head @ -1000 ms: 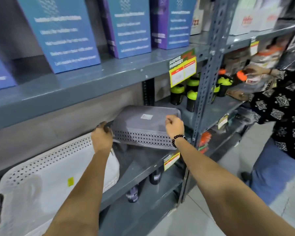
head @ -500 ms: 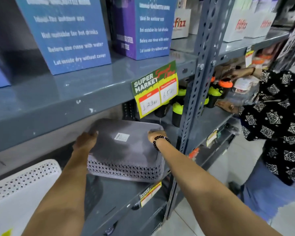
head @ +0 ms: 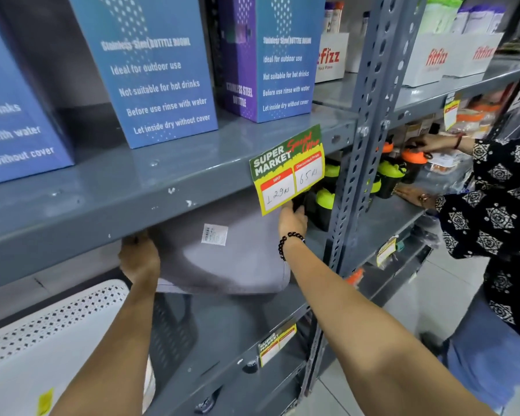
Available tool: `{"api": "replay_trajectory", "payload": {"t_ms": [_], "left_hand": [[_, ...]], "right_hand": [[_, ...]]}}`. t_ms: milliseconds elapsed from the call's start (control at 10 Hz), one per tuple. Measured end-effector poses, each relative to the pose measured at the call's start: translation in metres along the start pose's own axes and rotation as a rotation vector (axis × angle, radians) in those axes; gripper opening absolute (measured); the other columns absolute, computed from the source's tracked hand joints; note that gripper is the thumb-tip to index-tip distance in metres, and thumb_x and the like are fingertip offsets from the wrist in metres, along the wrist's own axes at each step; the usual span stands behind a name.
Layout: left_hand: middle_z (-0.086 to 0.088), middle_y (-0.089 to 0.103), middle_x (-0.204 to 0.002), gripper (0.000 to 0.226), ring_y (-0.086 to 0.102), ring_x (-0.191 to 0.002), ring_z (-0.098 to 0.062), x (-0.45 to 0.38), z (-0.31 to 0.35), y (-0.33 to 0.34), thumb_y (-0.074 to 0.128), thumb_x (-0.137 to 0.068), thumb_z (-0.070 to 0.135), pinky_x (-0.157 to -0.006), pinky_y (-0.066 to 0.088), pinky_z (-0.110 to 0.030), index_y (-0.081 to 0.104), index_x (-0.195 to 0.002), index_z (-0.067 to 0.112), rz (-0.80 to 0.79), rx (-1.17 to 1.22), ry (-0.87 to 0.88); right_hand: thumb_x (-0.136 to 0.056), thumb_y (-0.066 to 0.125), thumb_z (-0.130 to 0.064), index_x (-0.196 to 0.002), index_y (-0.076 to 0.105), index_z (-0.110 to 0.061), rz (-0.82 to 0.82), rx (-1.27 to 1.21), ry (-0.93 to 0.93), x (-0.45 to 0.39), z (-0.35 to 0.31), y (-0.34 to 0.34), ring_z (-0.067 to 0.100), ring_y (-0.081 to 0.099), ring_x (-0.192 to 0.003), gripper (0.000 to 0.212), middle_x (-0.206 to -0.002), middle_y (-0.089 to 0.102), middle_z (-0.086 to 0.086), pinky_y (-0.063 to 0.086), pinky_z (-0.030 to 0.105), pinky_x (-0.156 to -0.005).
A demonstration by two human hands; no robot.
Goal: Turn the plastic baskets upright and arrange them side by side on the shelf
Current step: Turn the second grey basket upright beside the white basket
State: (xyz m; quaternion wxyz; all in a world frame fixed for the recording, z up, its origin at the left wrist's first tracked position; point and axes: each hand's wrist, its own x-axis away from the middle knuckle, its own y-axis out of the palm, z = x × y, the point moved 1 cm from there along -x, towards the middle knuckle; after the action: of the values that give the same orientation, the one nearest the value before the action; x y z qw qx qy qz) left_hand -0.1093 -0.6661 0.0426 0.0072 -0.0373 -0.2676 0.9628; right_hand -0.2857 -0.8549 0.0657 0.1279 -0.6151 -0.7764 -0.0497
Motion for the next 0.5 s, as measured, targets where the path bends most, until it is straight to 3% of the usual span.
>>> {"api": "replay_trajectory", "payload": {"t_ms": [100, 200, 300, 400, 500], "left_hand": [[-0.030, 0.063, -0.108, 0.052, 0.057, -0.101, -0.043, 0.010, -0.014, -0.029, 0.029, -0.100, 0.037, -0.079, 0.042, -0.042, 0.061, -0.105, -0.004, 0.177, 0.296, -0.021], [-0.017, 0.062, -0.075, 0.055, 0.056, -0.070, -0.036, 0.016, -0.026, -0.045, 0.034, -0.093, 0.052, -0.056, 0.043, -0.034, 0.060, -0.080, 0.006, 0.086, 0.618, -0.145], [-0.012, 0.056, -0.070, 0.046, 0.049, -0.055, -0.023, 0.013, -0.051, -0.049, 0.046, -0.086, 0.056, -0.048, 0.039, -0.024, 0.059, -0.072, 0.014, -0.219, 0.678, -0.313], [-0.022, 0.065, -0.086, 0.030, 0.058, -0.056, -0.021, 0.018, -0.064, -0.045, 0.063, -0.075, 0.041, -0.052, 0.046, -0.024, 0.064, -0.070, 0.012, -0.327, 0.430, -0.347], [-0.026, 0.068, -0.104, 0.027, 0.073, -0.080, -0.025, 0.031, -0.066, -0.043, 0.056, -0.088, 0.017, -0.059, 0.054, -0.026, 0.069, -0.087, -0.007, -0.198, 0.052, -0.270]], "right_hand": [[-0.090, 0.042, -0.055, -0.134, 0.051, -0.018, 0.020, -0.353, -0.058, 0.015, -0.006, -0.008, 0.028, 0.046, -0.127, 0.058, -0.140, 0.050, 0.009, 0.037, 0.039, -0.108], [-0.085, 0.045, -0.061, -0.128, 0.056, -0.015, -0.011, -0.410, -0.001, 0.022, -0.005, -0.017, 0.028, 0.052, -0.119, 0.063, -0.132, 0.057, 0.007, 0.042, 0.041, -0.105], [-0.087, 0.049, -0.055, -0.137, 0.042, -0.009, -0.079, -0.326, 0.129, 0.019, 0.006, -0.030, 0.028, 0.046, -0.127, 0.068, -0.129, 0.050, 0.005, 0.035, 0.041, -0.108], [-0.094, 0.046, -0.039, -0.140, 0.036, -0.002, -0.133, -0.124, 0.182, 0.015, 0.016, -0.037, 0.028, 0.040, -0.133, 0.060, -0.144, 0.042, 0.012, 0.034, 0.034, -0.109], [-0.099, 0.034, -0.016, -0.133, 0.046, 0.005, -0.215, 0.314, 0.076, 0.003, 0.026, -0.042, 0.029, 0.047, -0.128, 0.042, -0.140, 0.049, 0.020, 0.040, 0.028, -0.101]]}}
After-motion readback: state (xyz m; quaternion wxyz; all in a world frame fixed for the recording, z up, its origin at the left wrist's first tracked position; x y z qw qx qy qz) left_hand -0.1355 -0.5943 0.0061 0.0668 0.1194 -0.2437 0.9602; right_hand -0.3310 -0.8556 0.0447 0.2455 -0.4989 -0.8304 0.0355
